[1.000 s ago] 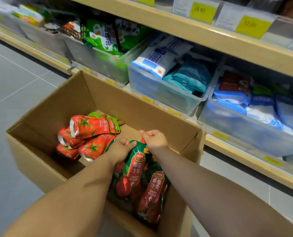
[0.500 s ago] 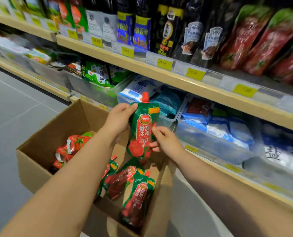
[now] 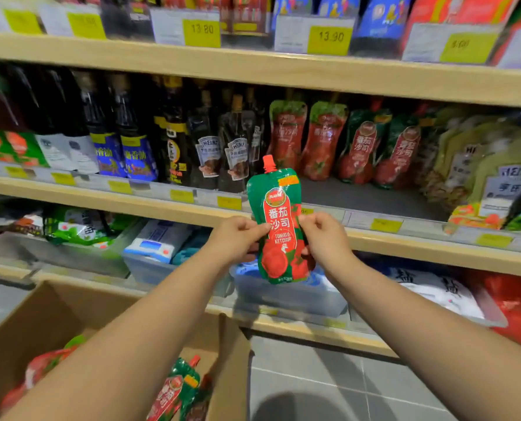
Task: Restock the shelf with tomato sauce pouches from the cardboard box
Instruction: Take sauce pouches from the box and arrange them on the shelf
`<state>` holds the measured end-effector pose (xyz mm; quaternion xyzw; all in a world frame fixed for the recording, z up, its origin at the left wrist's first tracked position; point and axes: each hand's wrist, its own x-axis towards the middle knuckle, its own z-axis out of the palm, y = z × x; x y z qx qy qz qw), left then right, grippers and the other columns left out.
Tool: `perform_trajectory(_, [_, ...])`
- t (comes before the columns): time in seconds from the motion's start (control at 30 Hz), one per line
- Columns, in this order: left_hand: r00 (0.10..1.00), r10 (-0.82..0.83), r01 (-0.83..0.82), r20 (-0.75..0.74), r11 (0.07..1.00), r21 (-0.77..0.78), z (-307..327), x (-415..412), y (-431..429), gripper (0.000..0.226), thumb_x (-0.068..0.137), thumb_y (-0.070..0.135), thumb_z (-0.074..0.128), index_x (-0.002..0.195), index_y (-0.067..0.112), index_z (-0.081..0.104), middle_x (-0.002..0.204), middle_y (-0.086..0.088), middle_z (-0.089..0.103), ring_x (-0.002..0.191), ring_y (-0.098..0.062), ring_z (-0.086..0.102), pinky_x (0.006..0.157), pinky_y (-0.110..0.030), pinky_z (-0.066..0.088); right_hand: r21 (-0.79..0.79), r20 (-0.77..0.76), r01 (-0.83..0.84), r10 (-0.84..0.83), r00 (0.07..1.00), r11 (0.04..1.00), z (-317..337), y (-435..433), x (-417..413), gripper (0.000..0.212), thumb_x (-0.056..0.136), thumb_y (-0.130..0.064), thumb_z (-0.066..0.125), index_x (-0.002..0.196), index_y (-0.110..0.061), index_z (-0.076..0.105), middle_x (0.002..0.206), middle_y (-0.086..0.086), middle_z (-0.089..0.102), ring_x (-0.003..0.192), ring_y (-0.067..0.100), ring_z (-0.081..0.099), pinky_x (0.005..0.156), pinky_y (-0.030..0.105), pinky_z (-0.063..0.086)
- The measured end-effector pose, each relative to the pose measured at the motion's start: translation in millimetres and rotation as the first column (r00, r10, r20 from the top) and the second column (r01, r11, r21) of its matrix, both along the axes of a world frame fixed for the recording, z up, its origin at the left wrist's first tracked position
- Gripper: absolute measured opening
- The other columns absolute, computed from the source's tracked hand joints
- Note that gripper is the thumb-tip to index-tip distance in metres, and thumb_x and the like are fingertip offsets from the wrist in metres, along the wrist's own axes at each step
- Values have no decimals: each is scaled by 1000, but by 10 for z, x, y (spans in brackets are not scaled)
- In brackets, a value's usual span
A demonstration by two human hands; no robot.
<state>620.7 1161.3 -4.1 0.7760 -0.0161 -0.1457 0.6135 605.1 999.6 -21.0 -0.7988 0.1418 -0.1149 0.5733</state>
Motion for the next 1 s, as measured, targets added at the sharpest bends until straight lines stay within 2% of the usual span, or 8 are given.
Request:
perform_trajectory(0.13, [979, 38, -35, 201, 999, -18, 253, 182, -498, 19, 81, 25, 69, 94, 11, 67, 78, -7, 65, 63, -12, 58, 60, -23, 48, 48, 10, 120, -121, 993, 992, 232, -438, 175, 28, 92, -30, 53, 67, -16, 53, 61, 4, 55, 41, 13, 47, 36, 18, 35])
perform_trajectory(0.23, [955, 70, -38, 287, 993, -115, 402, 367, -849, 26, 81, 16, 69, 106, 8, 68, 68, 9, 65, 49, 9, 59, 47, -5, 44, 170, 1, 169, -171, 985, 971, 434, -728, 364, 28, 91, -24, 56, 64, -16, 53, 56, 3, 51, 40, 12, 43, 34, 17, 34])
perform_trajectory(0.37, [941, -11, 24, 337, 999, -33, 546, 595, -1273, 51, 84, 25, 64, 131, 11, 52, 121, -3, 64, 103, -11, 62, 85, -17, 49, 230, 44, 228, -244, 969, 946, 664, -1124, 624, 12, 90, -13, 53, 80, -11, 59, 68, 6, 54, 51, 15, 46, 32, 14, 34])
perform_trajectory(0.5, [927, -45, 67, 372, 997, -45, 620, 805, -1582, 49, 89, 17, 53, 137, 16, 45, 136, -5, 54, 99, -10, 55, 77, -17, 42, 392, 72, 271, -323, 944, 879, 820, -1304, 807, 9, 93, -23, 55, 98, -15, 55, 80, 1, 56, 64, 17, 56, 32, 13, 43])
perform_trajectory(0.57, [923, -31, 51, 384, 998, -43, 625, 838, -1695, 50, 88, 17, 52, 137, 17, 44, 133, -4, 56, 87, -6, 54, 75, -16, 41, 450, 66, 273, -337, 939, 850, 832, -1364, 868, 21, 94, -23, 55, 110, -11, 58, 91, 6, 60, 77, 21, 62, 48, 22, 56])
perform_trajectory(0.77, [944, -84, 90, 318, 996, -4, 422, 765, -1854, 55, 89, 7, 45, 143, 17, 35, 127, 2, 58, 104, -10, 56, 81, -13, 39, 314, 69, 300, -337, 939, 901, 570, -1474, 885, 19, 96, -14, 46, 109, -7, 59, 82, 5, 56, 65, 15, 53, 60, 26, 53])
perform_trajectory(0.87, [953, -91, 94, 289, 996, 6, 346, 736, -1865, 60, 88, 4, 47, 145, 16, 30, 147, -3, 41, 133, -18, 40, 95, -19, 29, 225, 88, 302, -328, 941, 926, 440, -1505, 838, 13, 96, -12, 45, 100, -13, 57, 95, 12, 58, 73, 24, 58, 70, 36, 56])
perform_trajectory(1.0, [960, -71, 44, 272, 993, 105, 313, 701, -1865, 55, 86, 12, 54, 139, 13, 39, 140, -6, 50, 118, -17, 50, 87, -23, 35, 236, 65, 302, -325, 944, 924, 395, -1580, 753, 12, 93, -9, 48, 95, -19, 52, 93, 5, 58, 76, 21, 61, 70, 33, 55])
